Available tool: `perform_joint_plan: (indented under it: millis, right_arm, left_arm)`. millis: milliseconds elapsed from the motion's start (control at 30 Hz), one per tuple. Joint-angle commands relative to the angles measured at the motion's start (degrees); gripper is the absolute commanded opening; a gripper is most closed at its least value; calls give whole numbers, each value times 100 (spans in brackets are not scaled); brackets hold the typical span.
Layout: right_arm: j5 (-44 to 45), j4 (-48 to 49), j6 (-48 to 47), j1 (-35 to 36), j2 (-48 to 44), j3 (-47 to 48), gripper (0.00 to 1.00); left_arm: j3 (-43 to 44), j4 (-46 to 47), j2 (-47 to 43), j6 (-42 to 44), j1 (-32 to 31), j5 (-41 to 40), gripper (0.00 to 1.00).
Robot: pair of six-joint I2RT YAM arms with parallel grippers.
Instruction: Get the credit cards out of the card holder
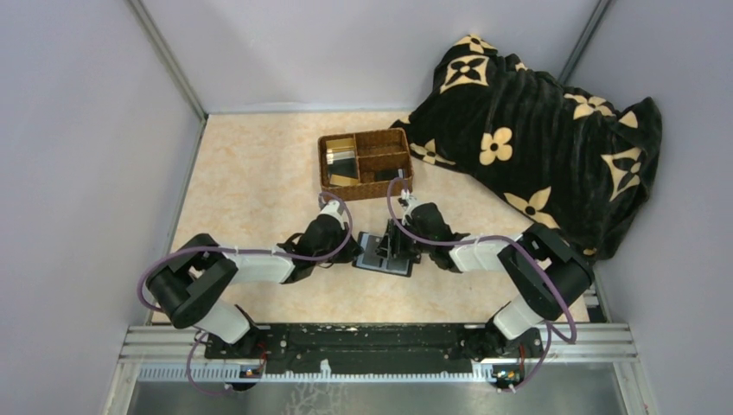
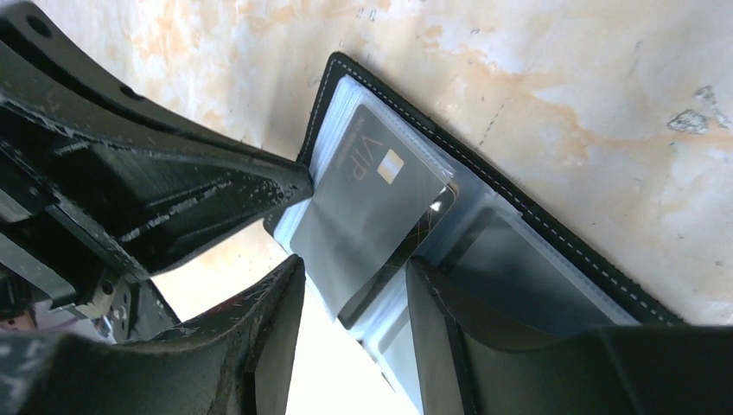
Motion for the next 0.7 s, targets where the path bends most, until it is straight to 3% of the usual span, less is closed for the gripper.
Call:
perform_joint_plan:
  millis: [0, 400, 667]
  right_arm:
    - [-504, 1168, 421, -97, 131, -66, 47]
    - [-1133, 2374, 999, -298, 429, -277, 45]
    - [-1725, 4103, 1871, -516, 644, -634, 41]
  left_arm:
    - [-180, -979, 497, -76, -337, 544, 4]
    - [-114, -1011, 603, -58, -363, 508, 4]
    - [-98, -983, 706, -57, -374, 520, 4]
